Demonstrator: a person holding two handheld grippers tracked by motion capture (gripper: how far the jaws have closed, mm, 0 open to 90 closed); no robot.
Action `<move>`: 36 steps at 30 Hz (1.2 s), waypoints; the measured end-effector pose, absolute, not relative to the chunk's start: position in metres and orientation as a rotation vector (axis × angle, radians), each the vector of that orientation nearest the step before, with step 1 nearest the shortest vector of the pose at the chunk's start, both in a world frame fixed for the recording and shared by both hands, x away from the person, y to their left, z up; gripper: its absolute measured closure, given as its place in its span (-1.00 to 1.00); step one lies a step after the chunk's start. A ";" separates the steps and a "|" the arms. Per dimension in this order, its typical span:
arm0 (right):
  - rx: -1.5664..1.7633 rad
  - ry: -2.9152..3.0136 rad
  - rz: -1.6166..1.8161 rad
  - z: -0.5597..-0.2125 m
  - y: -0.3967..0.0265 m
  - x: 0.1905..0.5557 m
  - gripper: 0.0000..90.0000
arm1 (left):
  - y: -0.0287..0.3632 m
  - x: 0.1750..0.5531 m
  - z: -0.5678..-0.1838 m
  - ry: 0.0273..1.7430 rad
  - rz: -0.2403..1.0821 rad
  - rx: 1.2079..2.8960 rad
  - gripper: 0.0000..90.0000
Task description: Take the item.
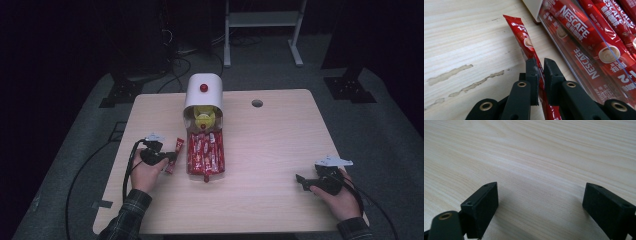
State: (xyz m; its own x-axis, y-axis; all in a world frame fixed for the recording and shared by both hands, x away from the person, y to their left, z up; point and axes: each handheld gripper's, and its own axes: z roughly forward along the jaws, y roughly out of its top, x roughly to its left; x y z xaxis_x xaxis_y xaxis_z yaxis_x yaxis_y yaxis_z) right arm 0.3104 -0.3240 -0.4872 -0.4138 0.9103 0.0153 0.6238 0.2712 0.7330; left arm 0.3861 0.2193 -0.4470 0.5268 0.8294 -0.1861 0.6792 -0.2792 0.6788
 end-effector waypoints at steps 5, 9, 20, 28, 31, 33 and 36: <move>1.385 2.138 0.944 -0.487 -0.324 0.310 -0.73 | 0.217 0.387 -0.450 1.222 0.253 2.043 0.84; 1.386 2.137 0.945 -0.487 -0.324 0.310 -0.73 | 0.215 0.388 -0.453 1.227 0.245 2.053 0.84; 1.386 2.137 0.945 -0.487 -0.324 0.310 -0.73 | 0.213 0.390 -0.458 1.234 0.232 2.083 0.84; 1.386 2.137 0.945 -0.487 -0.324 0.310 -0.73 | 0.214 0.390 -0.459 1.230 0.227 2.093 0.83; 1.386 2.137 0.945 -0.487 -0.324 0.310 -0.73 | 0.214 0.390 -0.459 1.229 0.226 2.092 0.82; 1.386 2.137 0.945 -0.487 -0.324 0.310 -0.73 | 0.214 0.390 -0.459 1.231 0.226 2.091 0.82; 1.386 2.137 0.945 -0.487 -0.324 0.310 -0.73 | 0.214 0.390 -0.459 1.236 0.231 2.091 0.80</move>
